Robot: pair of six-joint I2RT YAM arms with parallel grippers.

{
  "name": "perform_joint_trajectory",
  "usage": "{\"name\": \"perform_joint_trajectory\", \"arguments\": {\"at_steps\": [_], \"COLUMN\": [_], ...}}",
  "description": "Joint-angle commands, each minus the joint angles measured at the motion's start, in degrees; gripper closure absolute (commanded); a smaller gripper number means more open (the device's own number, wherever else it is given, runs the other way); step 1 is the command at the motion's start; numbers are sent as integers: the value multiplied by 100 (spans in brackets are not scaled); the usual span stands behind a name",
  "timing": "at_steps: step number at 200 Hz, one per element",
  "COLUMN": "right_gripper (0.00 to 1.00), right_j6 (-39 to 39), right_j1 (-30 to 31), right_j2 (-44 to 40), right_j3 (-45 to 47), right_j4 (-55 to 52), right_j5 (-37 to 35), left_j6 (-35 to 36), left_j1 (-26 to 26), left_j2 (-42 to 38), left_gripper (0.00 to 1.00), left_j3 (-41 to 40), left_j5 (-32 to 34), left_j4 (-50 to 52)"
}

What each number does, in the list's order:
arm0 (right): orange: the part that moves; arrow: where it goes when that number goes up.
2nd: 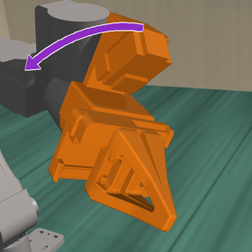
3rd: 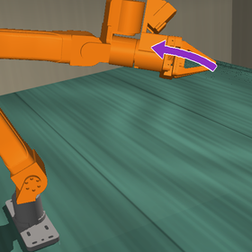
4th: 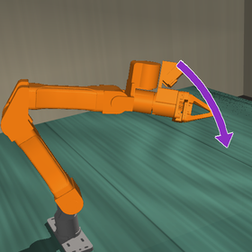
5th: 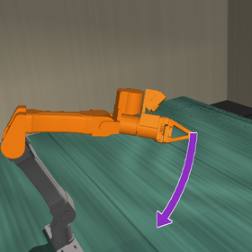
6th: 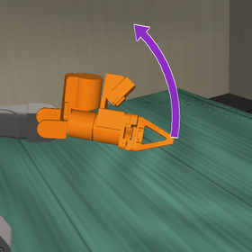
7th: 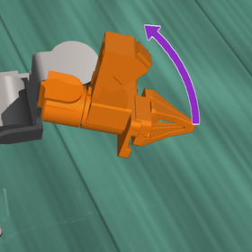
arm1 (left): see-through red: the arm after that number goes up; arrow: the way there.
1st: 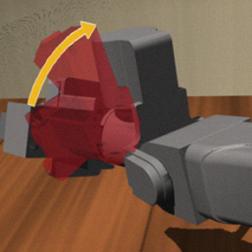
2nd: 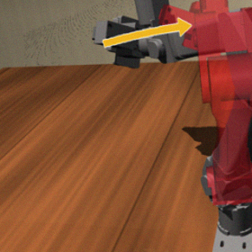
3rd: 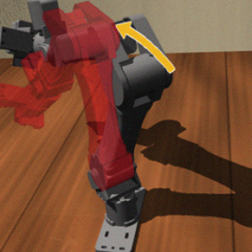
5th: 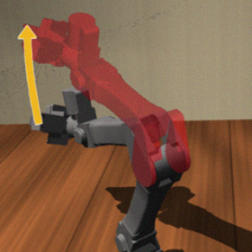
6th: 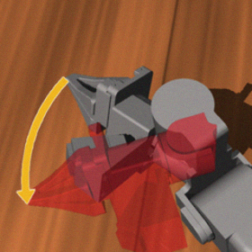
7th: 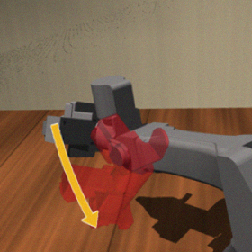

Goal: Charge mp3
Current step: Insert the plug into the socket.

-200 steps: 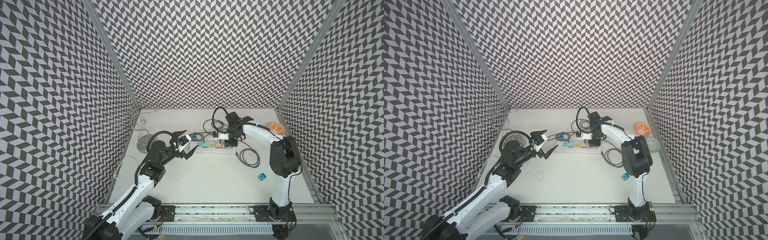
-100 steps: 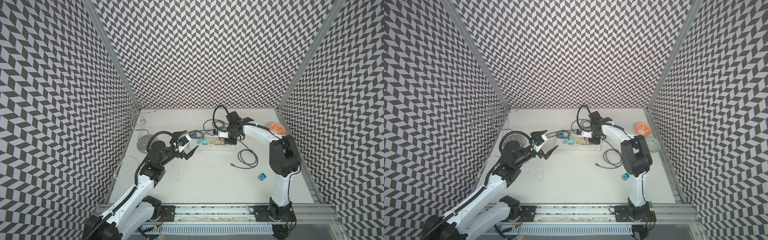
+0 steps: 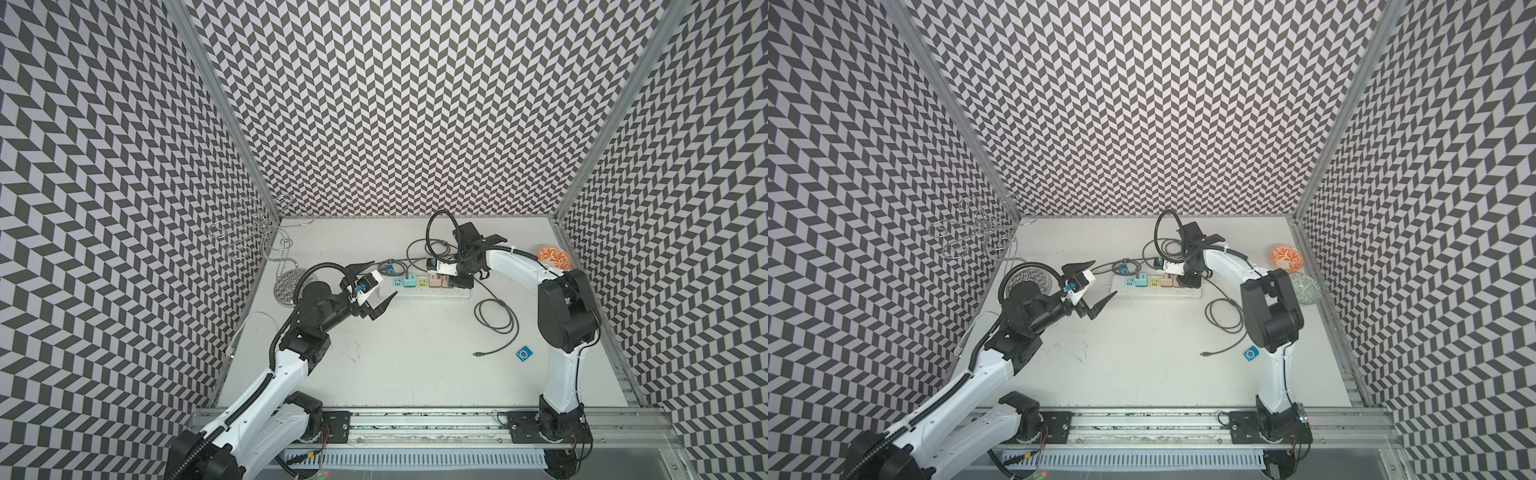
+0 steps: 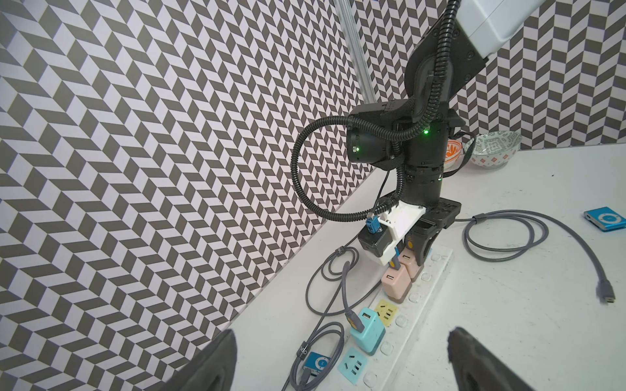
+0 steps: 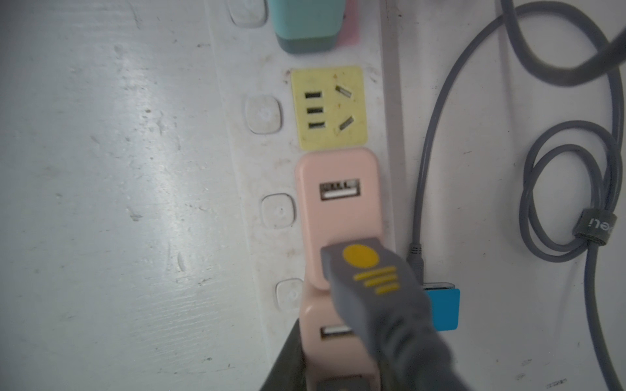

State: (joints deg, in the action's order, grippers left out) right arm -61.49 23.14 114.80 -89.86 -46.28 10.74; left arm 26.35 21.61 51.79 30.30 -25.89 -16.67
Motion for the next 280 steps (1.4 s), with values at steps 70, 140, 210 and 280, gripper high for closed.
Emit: {"name": "perform_joint_trajectory", "arguments": {"at_steps": [70,140,210,280], "right_gripper": [47,36,34,37], "right_j6": [1235,1587,2759,3851], "right_j1": [-28,-20,-26,-28], "right_j2": [-138,-1104,-2498,-3367], "right_j3": [-41,801,2064,2661], "right_j4": [696,957,2045,2772], "right_j5": [-30,-55,266,762], "left_j6": [-33,-38,54,125], "left_j1": [-26,17,162,503], "left_j2": [49,241,723,1009], "left_gripper": [3,3,3,3], "left_j3": [1,309,783,925], "left_j5": [-457,-596,-733,-679], "left_j4": [-274,-118,-127,-179]}}
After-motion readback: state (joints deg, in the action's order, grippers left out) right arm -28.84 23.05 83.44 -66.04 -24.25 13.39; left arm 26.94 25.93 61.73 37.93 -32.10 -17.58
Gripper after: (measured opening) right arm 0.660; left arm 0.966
